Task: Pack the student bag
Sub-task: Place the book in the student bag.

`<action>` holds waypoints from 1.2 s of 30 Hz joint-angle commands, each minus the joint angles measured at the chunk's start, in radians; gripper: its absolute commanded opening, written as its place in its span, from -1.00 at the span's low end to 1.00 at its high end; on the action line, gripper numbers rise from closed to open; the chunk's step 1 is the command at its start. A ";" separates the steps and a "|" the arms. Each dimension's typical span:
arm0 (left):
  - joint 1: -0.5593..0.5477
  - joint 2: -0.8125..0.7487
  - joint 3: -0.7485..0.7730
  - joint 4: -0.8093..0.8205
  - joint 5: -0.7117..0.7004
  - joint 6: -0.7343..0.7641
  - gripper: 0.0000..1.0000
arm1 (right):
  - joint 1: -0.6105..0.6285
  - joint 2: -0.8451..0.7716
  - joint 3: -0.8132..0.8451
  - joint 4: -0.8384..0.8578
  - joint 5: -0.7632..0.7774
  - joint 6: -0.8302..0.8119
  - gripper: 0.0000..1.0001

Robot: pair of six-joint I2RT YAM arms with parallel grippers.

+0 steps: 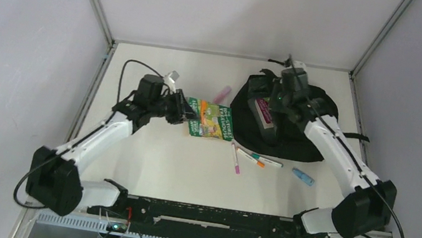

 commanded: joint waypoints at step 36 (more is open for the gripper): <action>-0.293 0.912 0.735 0.580 0.097 -0.521 -0.99 | -0.097 -0.188 -0.120 0.209 -0.486 0.054 -1.00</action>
